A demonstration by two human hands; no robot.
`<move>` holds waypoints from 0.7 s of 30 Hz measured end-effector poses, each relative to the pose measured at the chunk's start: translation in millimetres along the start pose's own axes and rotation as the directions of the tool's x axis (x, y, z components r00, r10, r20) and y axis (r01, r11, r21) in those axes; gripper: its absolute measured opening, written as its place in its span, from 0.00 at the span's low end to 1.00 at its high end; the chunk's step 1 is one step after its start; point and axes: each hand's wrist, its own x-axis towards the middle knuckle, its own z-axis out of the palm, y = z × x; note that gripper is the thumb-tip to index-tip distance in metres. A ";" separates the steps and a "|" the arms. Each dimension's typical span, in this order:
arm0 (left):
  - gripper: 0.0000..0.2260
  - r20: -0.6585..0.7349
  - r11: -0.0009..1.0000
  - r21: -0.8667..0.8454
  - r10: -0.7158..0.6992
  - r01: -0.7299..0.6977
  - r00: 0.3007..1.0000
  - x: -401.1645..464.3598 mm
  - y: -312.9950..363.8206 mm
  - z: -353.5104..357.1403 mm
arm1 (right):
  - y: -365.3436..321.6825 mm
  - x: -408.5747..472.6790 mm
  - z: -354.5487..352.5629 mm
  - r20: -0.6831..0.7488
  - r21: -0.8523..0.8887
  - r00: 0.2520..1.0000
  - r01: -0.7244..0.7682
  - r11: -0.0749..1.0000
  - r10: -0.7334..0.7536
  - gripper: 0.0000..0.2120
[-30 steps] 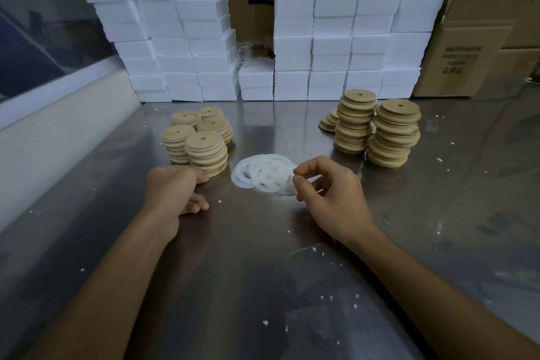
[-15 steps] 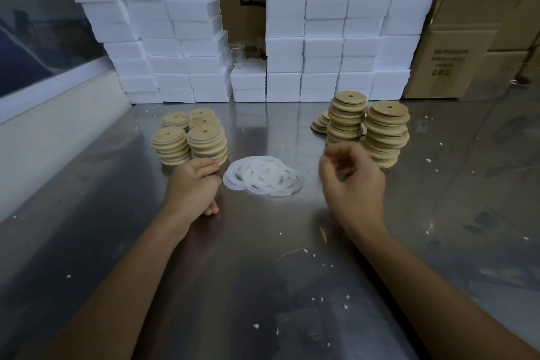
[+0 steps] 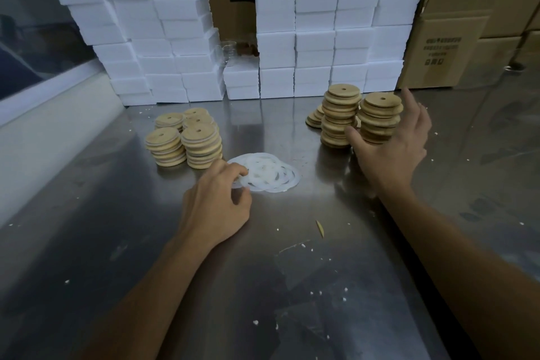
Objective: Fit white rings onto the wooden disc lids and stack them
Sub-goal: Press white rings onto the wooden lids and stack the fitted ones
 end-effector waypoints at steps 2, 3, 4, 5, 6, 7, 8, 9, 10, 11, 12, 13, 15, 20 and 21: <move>0.11 -0.007 1.000 -0.006 0.002 -0.002 1.000 0.6 -0.7 0.3 | 3.2 8.7 2.5 0.023 -0.029 0.999 0.028 0.999 -0.027 0.42; 0.10 -0.014 1.000 -0.015 0.000 0.000 1.000 1.2 -1.4 0.2 | 4.5 12.5 4.2 0.020 -0.035 0.999 0.027 0.999 -0.026 0.40; 0.10 -0.020 1.000 -0.024 -0.004 0.004 1.000 1.7 -2.3 0.2 | 5.5 15.7 5.9 0.011 -0.039 1.000 0.020 0.999 -0.019 0.37; 0.09 -0.023 0.999 -0.031 -0.010 0.009 1.000 2.1 -3.2 0.6 | 6.4 18.2 7.5 -0.002 -0.046 1.000 0.015 0.999 -0.015 0.34; 0.09 -0.024 0.999 -0.036 -0.014 0.013 1.000 2.4 -4.0 0.9 | 7.1 19.9 9.0 -0.018 -0.053 1.000 0.019 0.998 -0.020 0.31; 0.09 -0.025 0.999 -0.040 -0.017 0.016 1.000 2.8 -4.8 1.4 | 7.9 21.1 9.9 -0.030 -0.057 0.999 0.030 0.998 -0.032 0.30; 0.08 -0.028 0.999 -0.045 -0.019 0.017 0.999 3.0 -5.5 1.8 | 8.6 21.8 10.4 -0.036 -0.056 0.998 0.047 0.997 -0.049 0.29; 0.08 -0.032 0.999 -0.049 -0.020 0.018 0.999 3.2 -6.1 2.0 | 9.4 22.0 10.8 -0.040 -0.055 0.997 0.065 0.996 -0.067 0.28; 0.08 -0.034 0.998 -0.051 -0.021 0.019 0.999 3.5 -6.7 2.0 | 10.5 22.2 10.9 -0.042 -0.055 0.995 0.083 0.995 -0.086 0.28; 0.08 -0.036 0.998 -0.054 -0.021 0.019 0.999 3.6 -7.2 2.2 | 11.4 22.2 10.9 -0.043 -0.058 0.994 0.099 0.993 -0.102 0.28; 0.08 -0.036 0.998 -0.056 -0.019 0.017 0.999 3.8 -7.7 2.3 | 12.0 22.1 10.8 -0.045 -0.060 0.993 0.109 0.992 -0.112 0.27; 0.08 -0.033 0.998 -0.059 -0.016 0.014 0.999 3.9 -8.1 2.5 | 12.6 21.9 10.9 -0.047 -0.061 0.992 0.115 0.991 -0.118 0.27; 0.08 -0.026 0.998 -0.062 -0.010 0.008 1.000 4.2 -8.9 2.9 | 13.2 21.1 11.5 -0.058 -0.063 0.989 0.134 0.989 -0.137 0.26; 0.07 -0.021 0.998 -0.051 -0.021 0.020 1.000 6.8 -10.0 3.9 | 7.4 12.9 9.9 -0.138 -0.108 0.934 0.316 0.943 -0.329 0.20; 0.07 -0.022 0.999 -0.049 -0.022 0.021 1.000 7.4 -9.9 4.1 | 5.6 9.3 9.0 -0.141 -0.148 0.906 0.379 0.913 -0.399 0.19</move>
